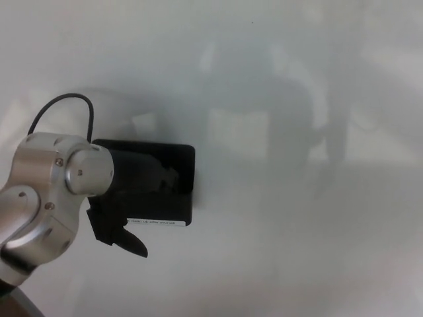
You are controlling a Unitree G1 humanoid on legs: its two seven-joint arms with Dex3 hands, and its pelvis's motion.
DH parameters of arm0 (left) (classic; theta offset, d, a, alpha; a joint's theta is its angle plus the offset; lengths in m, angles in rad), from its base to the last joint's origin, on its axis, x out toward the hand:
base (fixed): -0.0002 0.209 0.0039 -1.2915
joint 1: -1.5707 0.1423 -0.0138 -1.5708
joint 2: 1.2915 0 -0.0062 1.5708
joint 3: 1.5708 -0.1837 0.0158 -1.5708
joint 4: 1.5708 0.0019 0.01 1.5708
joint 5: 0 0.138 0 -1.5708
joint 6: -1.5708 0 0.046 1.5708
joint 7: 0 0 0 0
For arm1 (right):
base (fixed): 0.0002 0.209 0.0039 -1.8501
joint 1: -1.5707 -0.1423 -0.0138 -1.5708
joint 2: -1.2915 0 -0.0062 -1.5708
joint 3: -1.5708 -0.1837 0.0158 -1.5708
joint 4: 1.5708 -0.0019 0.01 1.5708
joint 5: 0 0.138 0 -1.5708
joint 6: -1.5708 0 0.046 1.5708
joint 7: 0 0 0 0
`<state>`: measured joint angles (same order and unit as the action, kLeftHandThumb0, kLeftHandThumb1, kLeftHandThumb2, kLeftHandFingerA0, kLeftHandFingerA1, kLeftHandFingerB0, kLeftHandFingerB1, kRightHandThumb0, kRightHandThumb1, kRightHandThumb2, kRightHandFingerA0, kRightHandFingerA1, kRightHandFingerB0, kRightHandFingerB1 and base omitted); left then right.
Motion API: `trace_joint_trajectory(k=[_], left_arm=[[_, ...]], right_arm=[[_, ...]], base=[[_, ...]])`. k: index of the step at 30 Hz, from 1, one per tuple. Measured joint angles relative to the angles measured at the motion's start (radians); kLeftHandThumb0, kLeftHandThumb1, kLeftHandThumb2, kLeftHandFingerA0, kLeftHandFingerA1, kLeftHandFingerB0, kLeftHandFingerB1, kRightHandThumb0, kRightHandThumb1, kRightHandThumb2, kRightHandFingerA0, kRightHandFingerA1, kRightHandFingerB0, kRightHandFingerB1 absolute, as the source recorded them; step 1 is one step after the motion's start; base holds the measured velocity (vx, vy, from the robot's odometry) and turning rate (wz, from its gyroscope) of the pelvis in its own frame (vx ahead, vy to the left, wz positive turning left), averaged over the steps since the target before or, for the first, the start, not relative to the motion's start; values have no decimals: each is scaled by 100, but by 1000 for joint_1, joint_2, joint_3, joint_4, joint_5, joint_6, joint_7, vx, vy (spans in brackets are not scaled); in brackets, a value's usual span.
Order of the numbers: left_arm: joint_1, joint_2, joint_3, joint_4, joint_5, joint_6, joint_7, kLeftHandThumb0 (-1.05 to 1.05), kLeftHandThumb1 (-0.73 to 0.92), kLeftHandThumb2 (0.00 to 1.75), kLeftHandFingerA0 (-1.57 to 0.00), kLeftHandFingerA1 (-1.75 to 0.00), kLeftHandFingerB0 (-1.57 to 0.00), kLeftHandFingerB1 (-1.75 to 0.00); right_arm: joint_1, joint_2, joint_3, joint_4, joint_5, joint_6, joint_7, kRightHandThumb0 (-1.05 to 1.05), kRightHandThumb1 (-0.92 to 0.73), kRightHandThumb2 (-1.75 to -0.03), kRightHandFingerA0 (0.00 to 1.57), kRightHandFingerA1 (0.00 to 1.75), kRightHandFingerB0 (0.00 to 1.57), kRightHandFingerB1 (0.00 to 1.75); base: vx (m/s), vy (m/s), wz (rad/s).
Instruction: A magnetic marker holder is on the left hand side of the white board, the robot put the index and middle finger into the opening of the container and pull off the magnetic holder and hand it to a human on the left hand side.
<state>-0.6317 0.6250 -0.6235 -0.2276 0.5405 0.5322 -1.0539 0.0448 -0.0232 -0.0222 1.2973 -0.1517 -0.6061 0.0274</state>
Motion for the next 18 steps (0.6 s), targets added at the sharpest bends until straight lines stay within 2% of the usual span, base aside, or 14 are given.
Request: trace_joint_trajectory(k=[2, 3, 4, 5, 8, 9, 10, 14, 15, 16, 17, 18], left_arm=[[6, 0, -1, 9, 5, -16, 13, -30, 65, 60, -61, -86, -44, -34], [10, 0, -2, 13, 9, -28, 24, -14, 68, 60, -92, -49, -88, -50], [14, 0, -2, 16, 12, -42, 33, -14, 68, 60, -92, -49, -88, -50], [15, 0, -8, 21, 17, -57, 44, -16, 68, 65, -103, -70, -93, -64], [30, 3, -32, 46, 35, -93, 68, -16, 68, 65, -103, -70, -93, -64], [36, 3, -35, 52, 38, -102, 74, -15, 66, 65, -99, -93, -89, -69], [40, 3, -37, 56, 41, -109, 80, -15, 68, 69, -94, -100, -86, -73], [66, 3, -29, 71, 44, -145, 112, -15, 68, 69, -94, -100, -86, -73], [72, 3, -25, 75, 43, -154, 118, -14, 65, 70, -82, -96, -82, -79], [77, 2, -20, 78, 42, -164, 126, -14, 65, 70, -82, -96, -82, -79], [80, 2, -17, 81, 41, -171, 130, -16, 69, 78, -74, -111, -73, -116], [84, 1, -12, 86, 40, -182, 136, -16, 69, 78, -74, -111, -73, -116]], right_arm=[[0, 0, 0, 0, 0, 0, 0, -65, -63, -93, 35, 52, 13, 40], [-1, 0, -1, 0, 0, 0, 0, -65, -63, -94, 34, 52, 12, 41], [-2, 0, -2, 0, 1, 0, 0, -65, -63, -94, 34, 52, 12, 41], [-4, 0, -2, 0, 1, 0, 1, -65, -63, -93, 35, 52, 13, 41], [-7, 0, -6, 0, 3, 0, 3, -65, -63, -93, 35, 52, 13, 41], [-6, 0, -8, 0, 4, 0, 3, -65, -63, -93, 36, 52, 13, 41], [-6, 0, -9, 0, 5, 0, 4, -60, -77, -64, 42, 39, 19, 28], [-9, 0, -11, 0, 4, 0, 5, -60, -77, -64, 42, 39, 19, 28], [-11, 0, -11, 0, 5, 0, 6, -58, -78, -64, 43, 39, 20, 28], [-16, 0, -12, 0, 4, 0, 6, -58, -78, -64, 43, 39, 20, 28], [-18, 0, -12, -1, 5, 0, 6, -59, -78, -63, 44, 40, 20, 27], [-20, 0, -13, -1, 5, 0, 6, -59, -78, -63, 44, 40, 20, 27]], base=[[0, 0, 0], [0, 0, 0], [0, 0, 0], [0, 0, 0], [0, 0, 0], [0, 0, 0], [0, 0, 0], [0, 0, 0], [0, 0, 0], [0, 0, 0], [0, 0, 0], [0, 0, 0]])
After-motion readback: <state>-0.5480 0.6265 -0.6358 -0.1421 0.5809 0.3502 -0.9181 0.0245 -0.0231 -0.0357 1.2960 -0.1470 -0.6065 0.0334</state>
